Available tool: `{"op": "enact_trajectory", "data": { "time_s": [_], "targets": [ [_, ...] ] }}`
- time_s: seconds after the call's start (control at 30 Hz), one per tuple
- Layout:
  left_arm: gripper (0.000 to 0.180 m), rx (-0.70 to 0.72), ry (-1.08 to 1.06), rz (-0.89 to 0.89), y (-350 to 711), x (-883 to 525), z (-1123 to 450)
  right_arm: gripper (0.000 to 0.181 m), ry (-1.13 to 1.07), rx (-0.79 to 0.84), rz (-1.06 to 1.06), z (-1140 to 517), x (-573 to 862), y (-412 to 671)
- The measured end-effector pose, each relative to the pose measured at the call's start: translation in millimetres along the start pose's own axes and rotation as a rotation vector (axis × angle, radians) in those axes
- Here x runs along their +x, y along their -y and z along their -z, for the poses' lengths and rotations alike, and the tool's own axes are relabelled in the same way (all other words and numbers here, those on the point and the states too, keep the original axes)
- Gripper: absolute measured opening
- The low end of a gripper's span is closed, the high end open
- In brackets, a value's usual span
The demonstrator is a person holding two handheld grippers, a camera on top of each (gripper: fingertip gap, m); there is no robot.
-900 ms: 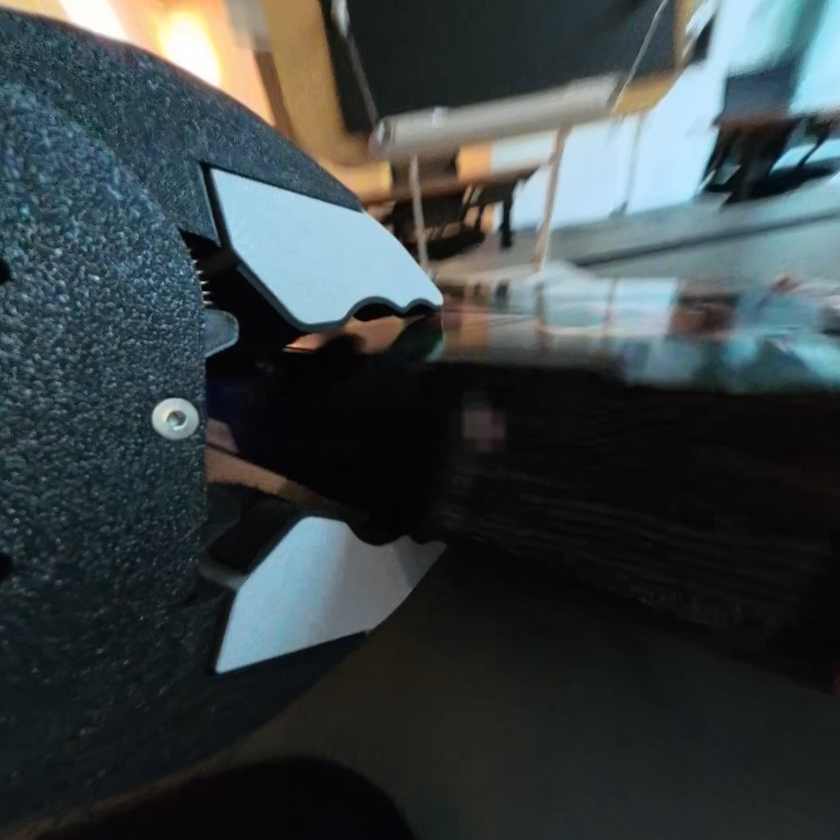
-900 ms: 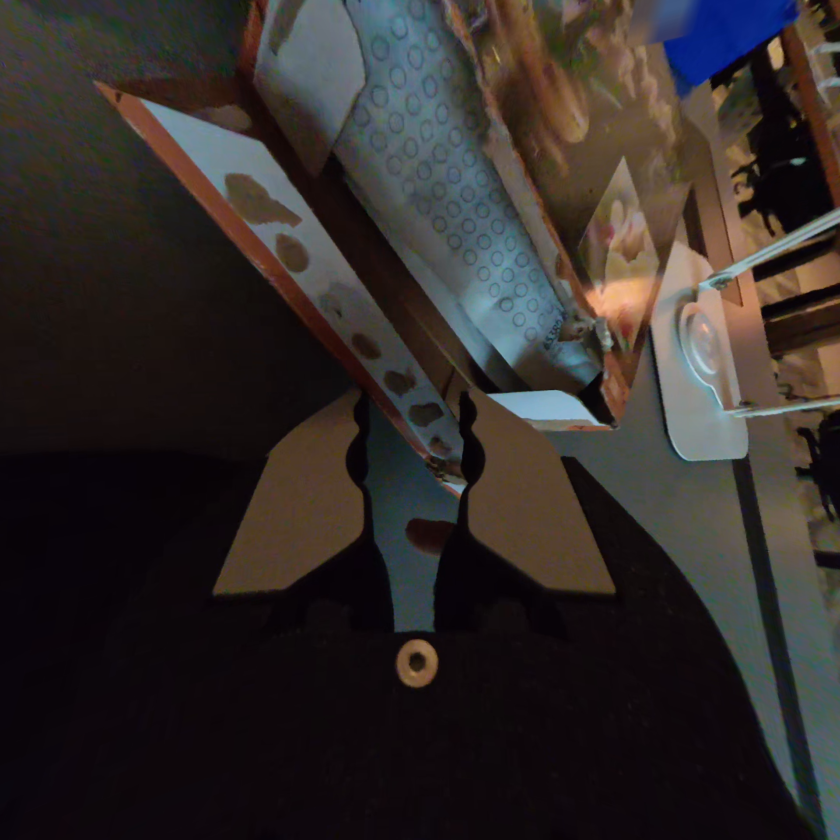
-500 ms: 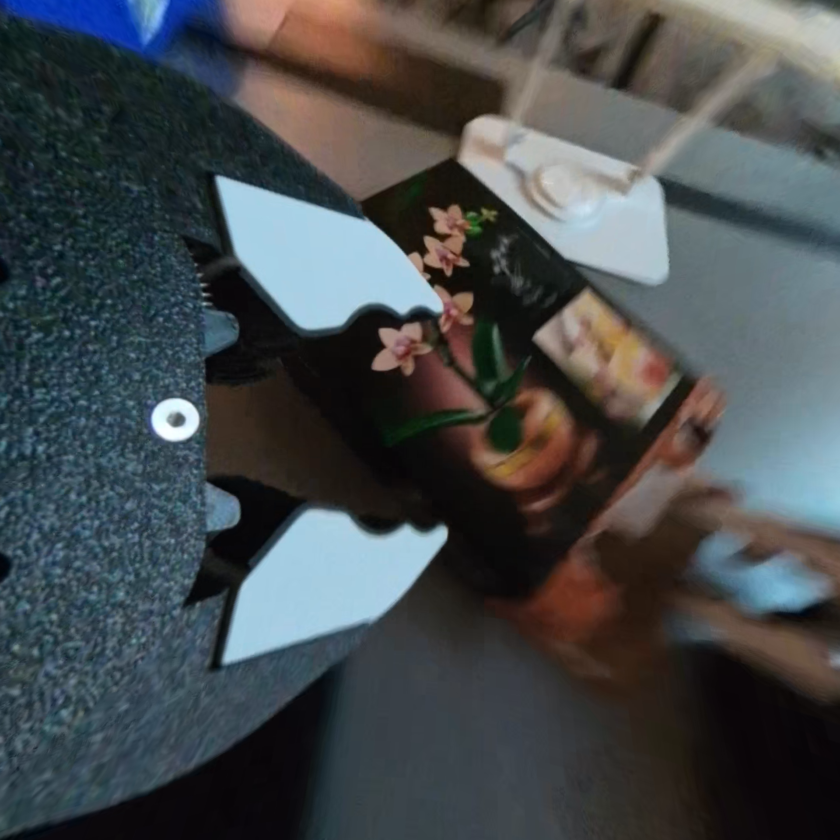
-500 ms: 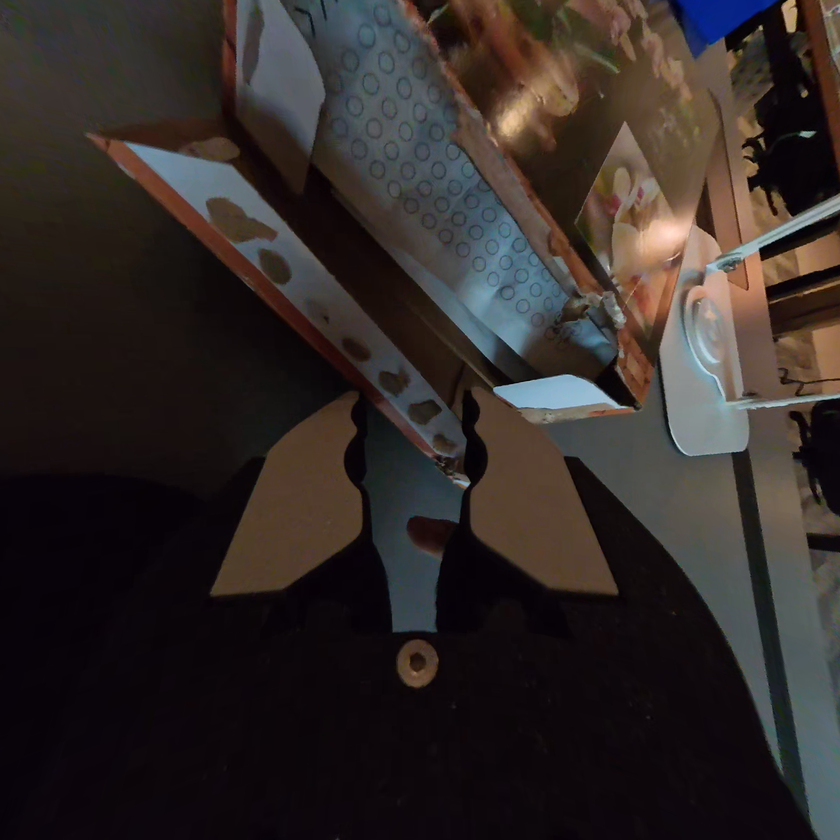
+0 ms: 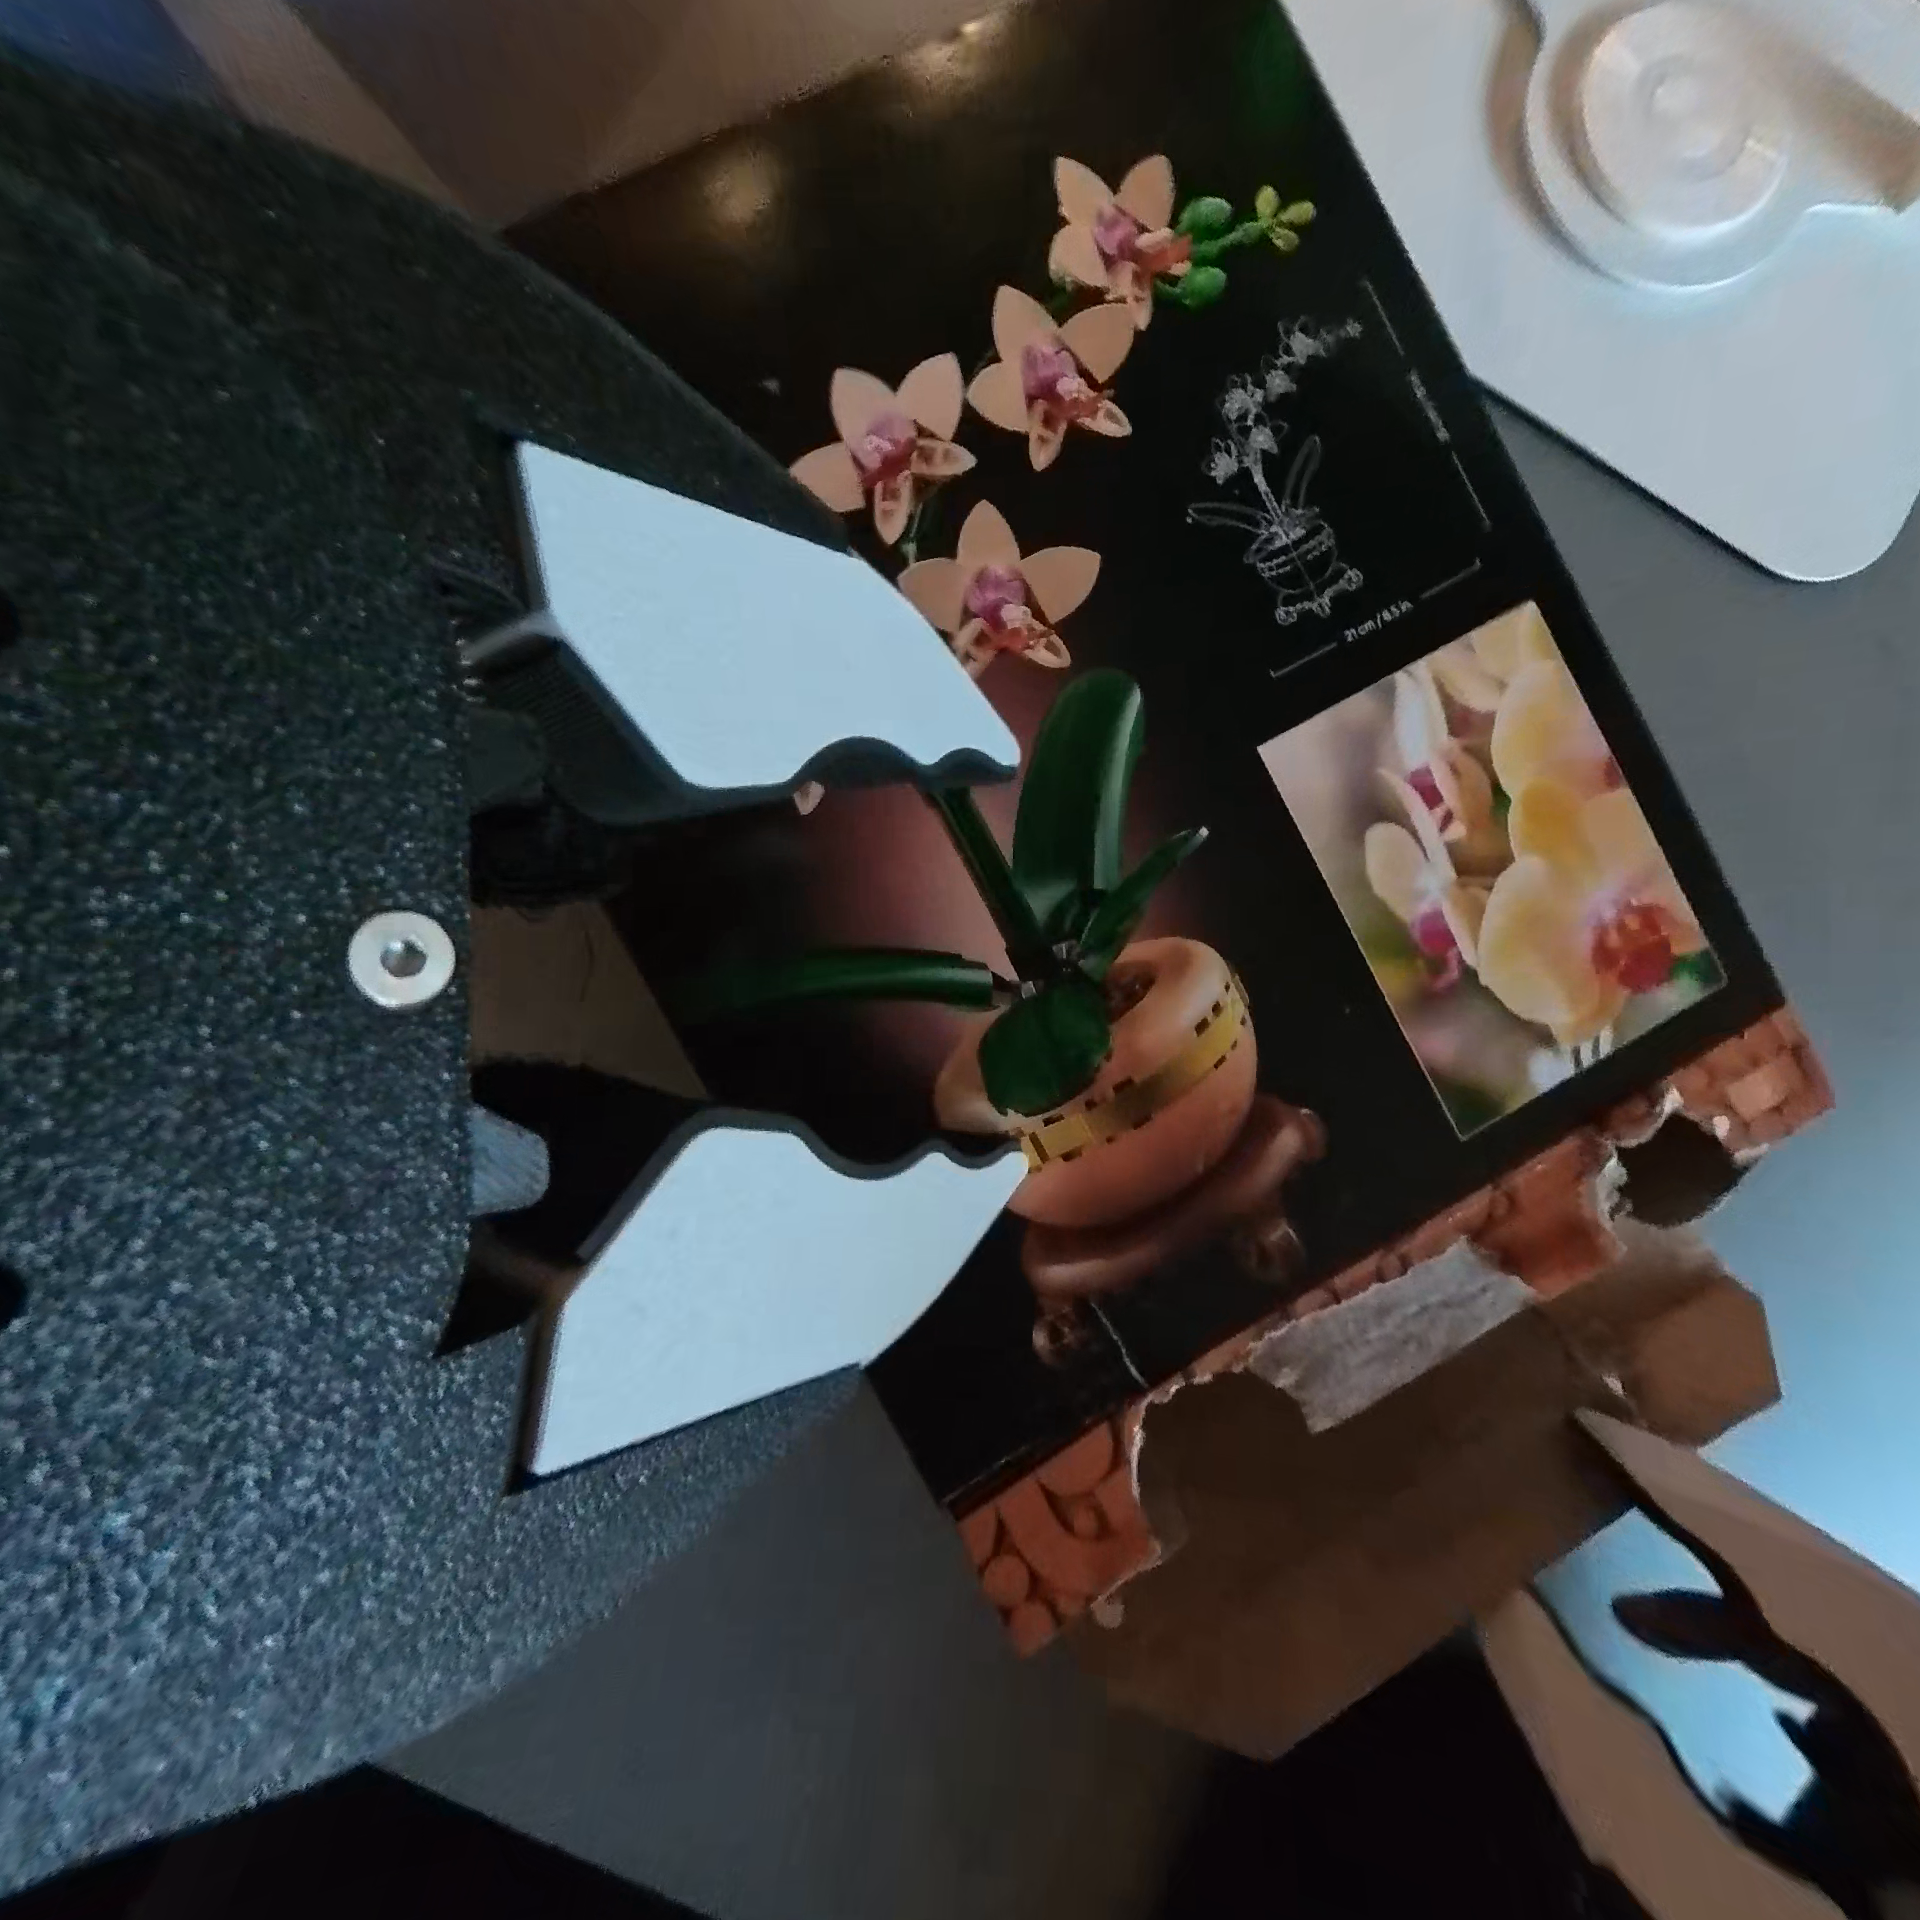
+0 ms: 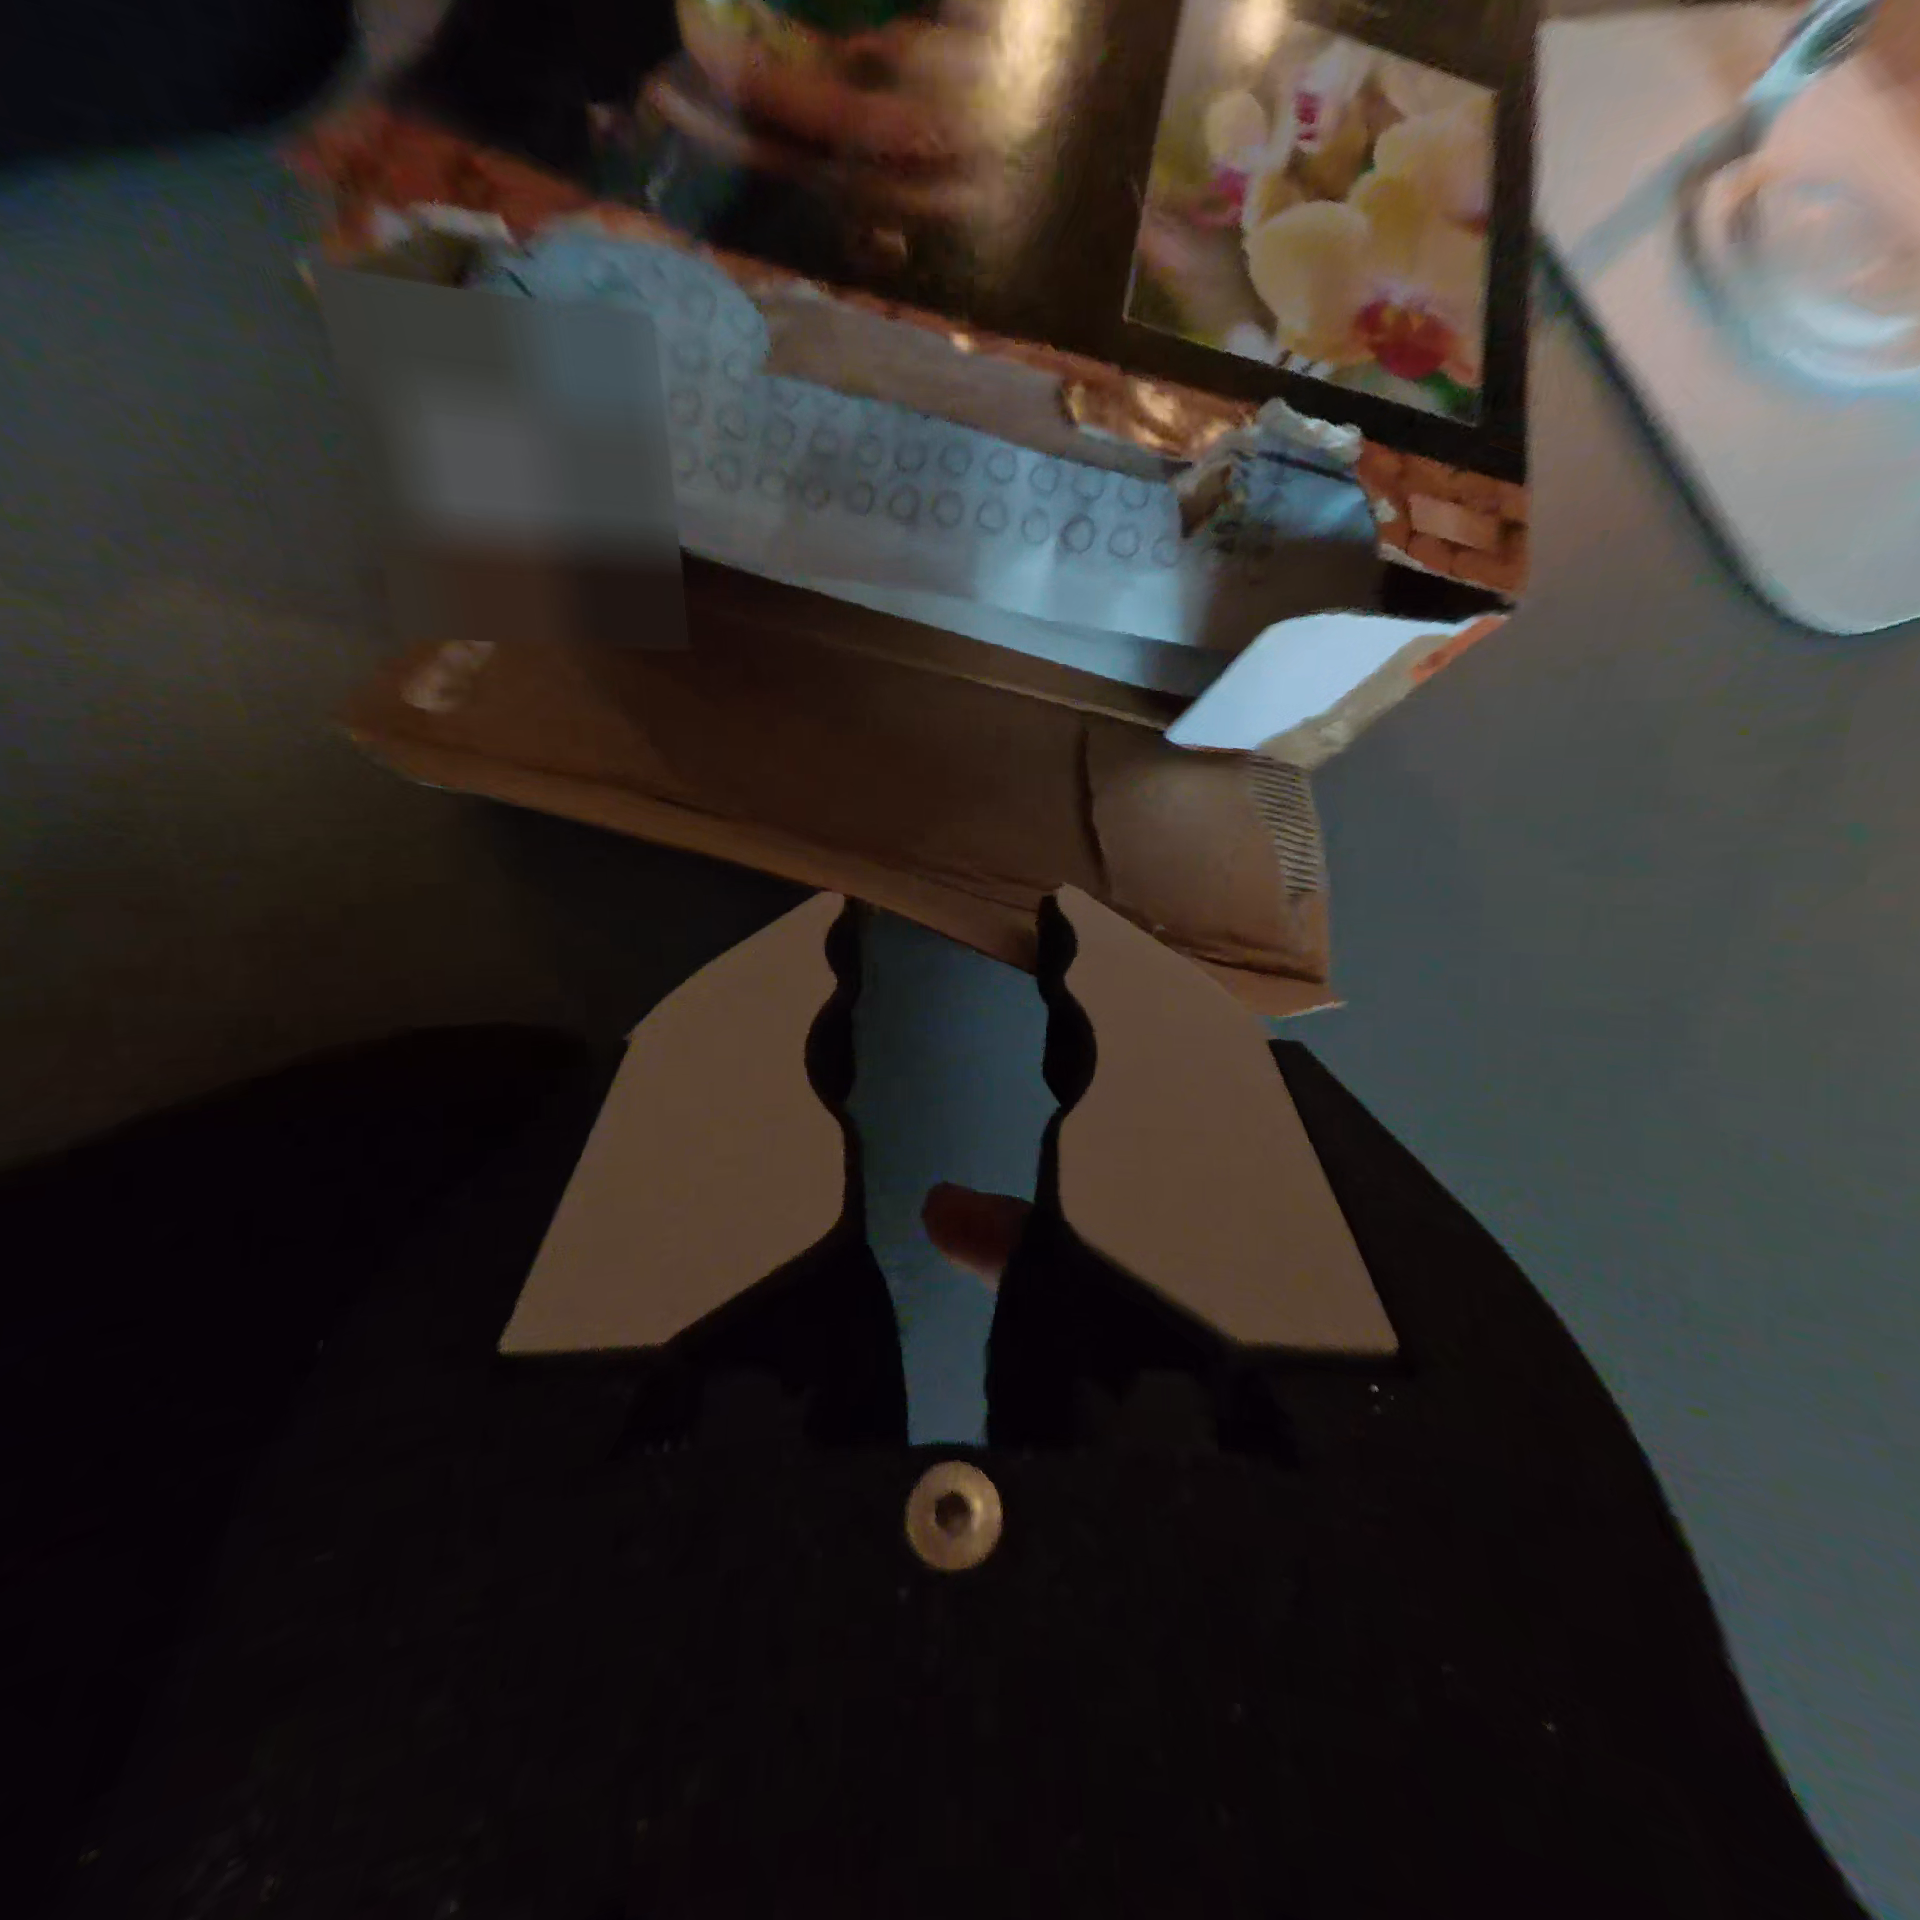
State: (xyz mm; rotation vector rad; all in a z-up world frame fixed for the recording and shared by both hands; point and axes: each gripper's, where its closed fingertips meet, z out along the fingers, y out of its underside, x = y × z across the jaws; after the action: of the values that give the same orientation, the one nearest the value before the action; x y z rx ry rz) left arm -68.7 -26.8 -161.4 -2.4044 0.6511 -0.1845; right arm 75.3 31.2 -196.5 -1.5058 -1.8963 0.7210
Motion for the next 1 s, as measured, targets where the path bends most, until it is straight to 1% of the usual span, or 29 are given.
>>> {"op": "enact_trajectory", "data": {
  "time_s": [0.1, 0.17, 0.23, 0.3, 0.33, 0.4, 0.43, 0.47, 0.53, 0.6, 0.67, 0.77, 0.8, 0.83, 0.9, 0.93, 1.0],
  "targets": [
    [0.062, 0.016, 0.004, 0.001, 0.7, 2.2, -1.6, 0.036, 0.026, -0.039, -0.067, 9.5, -6.2, 0.7],
    [0.062, 0.022, 0.011, 0.004, 0.1, 2.5, -2.1, 0.03, -0.052, -0.069, -0.097, 19.5, 3.0, 1.8],
    [0.061, 0.031, 0.011, 0.015, 0.6, 2.0, -2.5, 0.029, -0.121, -0.038, -0.152, 33.2, 10.8, 13.5],
    [0.061, 0.037, 0.019, 0.02, 0.9, 1.6, -2.5, 0.029, -0.166, 0.053, -0.27, 45.1, 17.0, 34.4],
    [0.06, 0.039, 0.023, 0.024, 0.9, 1.4, -2.3, 0.029, -0.134, 0.13, -0.348, 47.5, 12.7, 49.2],
    [0.06, 0.037, 0.033, 0.028, 1.6, 1.5, -2.8, 0.031, 0.007, 0.264, -0.525, 42.8, -5.4, 78.0],
    [0.06, 0.037, 0.034, 0.028, 1.7, 1.5, -2.7, 0.032, 0.079, 0.308, -0.604, 36.8, -15.0, 88.5],
    [0.06, 0.036, 0.031, 0.03, 2.0, 1.6, -2.8, 0.031, 0.134, 0.31, -0.67, 27.7, -23.4, 92.5],
    [0.06, 0.035, 0.03, 0.031, 2.2, 1.4, -3.2, 0.031, 0.171, 0.222, -0.714, 6.1, -34.1, 84.4],
    [0.06, 0.042, 0.033, 0.03, 2.4, 1.3, -3.5, 0.027, 0.086, 0.093, -0.677, -11.7, -30.4, 61.3],
    [0.06, 0.055, 0.033, 0.032, 2.6, 1.1, -2.9, 0.022, 0.027, 0.001, -0.643, -20.5, -26.7, 42.0],
    [0.06, 0.061, 0.035, 0.031, 3.4, 1.6, -3.2, 0.02, -0.112, -0.169, -0.538, -26.1, -13.0, 6.6],
    [0.06, 0.062, 0.036, 0.031, 3.6, 1.3, -3.2, 0.019, -0.1, -0.162, -0.539, -27.7, -13.9, 6.4],
    [0.059, 0.064, 0.035, 0.03, 3.4, 1.6, -3.0, 0.019, -0.048, -0.123, -0.59, -28.9, -17.5, 13.0],
    [0.059, 0.067, 0.035, 0.031, 3.0, 1.7, -3.9, 0.02, 0.102, -0.013, -0.777, -29.6, -22.1, 32.3],
    [0.059, 0.068, 0.036, 0.031, 3.0, 2.2, -3.6, 0.021, 0.137, 0.015, -0.86, -30.6, -18.2, 35.4],
    [0.058, 0.069, 0.038, 0.033, 2.8, 2.7, -4.1, 0.022, 0.199, 0.012, -0.95, -33.3, -16.5, 32.4]
  ]
}}
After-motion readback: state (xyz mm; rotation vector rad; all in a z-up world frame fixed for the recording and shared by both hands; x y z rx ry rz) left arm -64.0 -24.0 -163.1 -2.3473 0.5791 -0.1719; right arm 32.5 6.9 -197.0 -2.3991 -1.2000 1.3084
